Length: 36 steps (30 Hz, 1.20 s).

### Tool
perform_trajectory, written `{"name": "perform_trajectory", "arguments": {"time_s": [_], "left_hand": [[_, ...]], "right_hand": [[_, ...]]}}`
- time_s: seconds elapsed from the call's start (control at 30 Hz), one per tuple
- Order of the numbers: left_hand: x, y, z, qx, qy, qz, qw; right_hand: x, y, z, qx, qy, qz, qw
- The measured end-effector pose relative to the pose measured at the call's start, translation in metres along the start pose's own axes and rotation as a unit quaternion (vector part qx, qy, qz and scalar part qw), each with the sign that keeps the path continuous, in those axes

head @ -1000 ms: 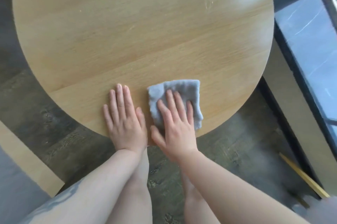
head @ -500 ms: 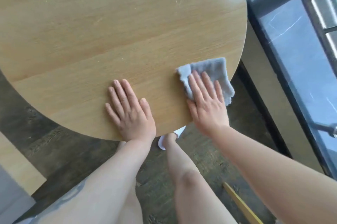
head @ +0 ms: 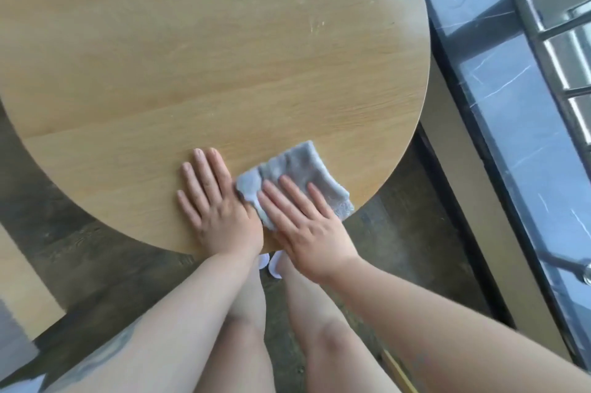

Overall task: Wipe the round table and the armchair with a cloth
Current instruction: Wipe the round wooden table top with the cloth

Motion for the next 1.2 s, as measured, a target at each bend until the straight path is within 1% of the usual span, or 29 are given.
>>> {"name": "perform_trajectory", "arguments": {"time_s": [0.03,0.07,0.1,0.13,0.2,0.23,0.27,0.33,0.37,0.4,0.43,0.47,0.53,0.57,0.6,0.63,0.67,0.7,0.73,0.77,0.8,0.87,0.9,0.93,1.0,1.07,1.1,1.13,1.2], "left_hand": [[0.0,0.0,0.0,-0.01,-0.003,0.001,1.0],[0.0,-0.001,0.0,-0.02,-0.004,0.004,1.0],[0.0,-0.002,0.0,-0.022,-0.001,0.006,1.0],[0.0,-0.005,0.001,-0.019,0.004,0.004,1.0],[0.0,-0.005,0.002,-0.013,0.015,-0.002,1.0],[0.0,-0.005,0.002,-0.012,0.019,-0.004,1.0],[0.001,-0.004,0.002,-0.011,0.02,-0.004,1.0],[0.004,-0.004,-0.006,-0.03,0.017,-0.014,0.999],[0.006,-0.006,-0.014,-0.061,0.012,-0.022,0.998],[0.009,-0.009,-0.022,-0.093,0.006,-0.031,0.995],[0.011,-0.013,-0.031,-0.113,0.004,-0.038,0.993],[0.012,-0.017,-0.039,-0.112,0.01,-0.043,0.993],[0.014,-0.021,-0.046,-0.054,0.046,-0.047,0.996],[0.016,-0.019,-0.045,-0.002,0.071,-0.048,0.996],[0.018,-0.017,-0.043,0.057,0.093,-0.047,0.993],[0.02,-0.014,-0.043,0.107,0.113,-0.046,0.987],[0.023,-0.012,-0.047,0.136,0.124,-0.047,0.982],[0.024,-0.012,-0.055,0.142,0.126,-0.051,0.981],[0.025,-0.013,-0.066,0.13,0.119,-0.053,0.983],[0.026,-0.014,-0.078,0.111,0.109,-0.053,0.986],[0.028,-0.015,-0.089,0.091,0.101,-0.054,0.989],[0.03,-0.019,-0.103,0.065,0.102,-0.049,0.992],[0.03,-0.022,-0.103,0.065,0.107,-0.039,0.991],[0.03,-0.025,-0.102,0.076,0.116,-0.027,0.99],[0.03,-0.024,-0.101,0.106,0.14,-0.002,0.984],[0.032,-0.02,-0.105,0.117,0.14,0.008,0.983],[0.033,-0.018,-0.106,0.11,0.13,0.006,0.985],[0.035,-0.017,-0.106,0.094,0.124,0.002,0.988],[0.036,-0.015,-0.094,0.054,0.124,-0.005,0.991]], "right_hand": [[0.004,0.007,0.021,0.117,0.036,-0.024,0.992],[0.009,0.007,0.046,0.156,0.058,-0.022,0.986],[0.014,0.0,0.065,0.111,0.066,-0.015,0.992],[0.022,-0.012,0.08,-0.018,0.042,0.013,0.999],[0.03,-0.032,0.068,-0.336,-0.037,0.091,0.937],[0.023,-0.039,0.041,-0.394,-0.056,0.101,0.912],[0.016,-0.044,0.008,-0.35,-0.059,0.097,0.93],[0.003,-0.033,-0.032,-0.078,-0.018,0.024,0.996],[0.002,-0.027,-0.019,0.033,0.014,-0.008,0.999],[0.007,-0.027,0.005,0.072,0.04,-0.019,0.996],[0.013,-0.03,0.028,0.028,0.05,-0.02,0.998],[0.021,-0.034,0.048,-0.084,0.038,0.006,0.996],[0.027,-0.042,0.053,-0.371,-0.023,0.061,0.926],[0.022,-0.046,0.03,-0.425,-0.03,0.077,0.902],[0.017,-0.05,0.0,-0.394,-0.021,0.071,0.916],[0.006,-0.05,-0.028,-0.288,-0.016,0.044,0.956],[-0.001,-0.043,-0.05,-0.12,0.003,0.001,0.993],[-0.005,-0.034,-0.05,0.042,0.047,-0.042,0.997],[-0.003,-0.031,-0.031,0.14,0.077,-0.063,0.985],[0.0,-0.031,-0.009,0.139,0.086,-0.071,0.984],[0.004,-0.033,0.009,0.051,0.08,-0.042,0.995],[0.016,-0.045,0.016,-0.239,0.012,0.051,0.97],[0.012,-0.056,-0.007,-0.317,-0.01,0.077,0.945],[0.004,-0.068,-0.039,-0.3,-0.018,0.077,0.951],[-0.02,-0.065,-0.107,-0.066,-0.017,0.016,0.998],[-0.021,-0.048,-0.103,0.124,0.011,-0.037,0.992],[-0.018,-0.042,-0.079,0.134,0.035,-0.035,0.99],[-0.014,-0.036,-0.057,0.073,0.04,-0.018,0.996],[-0.002,-0.032,-0.026,-0.193,-0.003,0.055,0.98]]}}
Point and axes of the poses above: each hand's wrist, its own y-axis away from the middle knuckle, its own x-axis out of the back of the hand, z = x × y, the point moved 3 cm from there along -y, towards the middle knuckle, and after that the axes turned 3 degrees about -x, right-handed, at the moved point
